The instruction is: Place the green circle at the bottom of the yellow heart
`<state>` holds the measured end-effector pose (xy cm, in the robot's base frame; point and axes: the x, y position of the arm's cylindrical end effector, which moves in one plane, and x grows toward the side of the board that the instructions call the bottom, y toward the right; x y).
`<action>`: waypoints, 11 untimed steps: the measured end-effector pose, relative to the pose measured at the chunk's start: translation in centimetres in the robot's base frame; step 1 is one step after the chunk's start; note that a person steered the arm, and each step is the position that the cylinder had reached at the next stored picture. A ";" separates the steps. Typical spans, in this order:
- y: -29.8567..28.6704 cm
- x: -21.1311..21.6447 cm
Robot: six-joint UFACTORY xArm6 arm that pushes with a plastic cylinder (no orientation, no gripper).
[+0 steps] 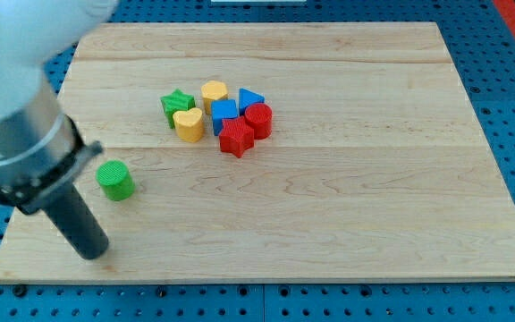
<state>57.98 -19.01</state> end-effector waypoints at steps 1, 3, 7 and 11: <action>3.2 -3.8; 2.0 -5.1; 8.1 -10.6; 7.0 -15.1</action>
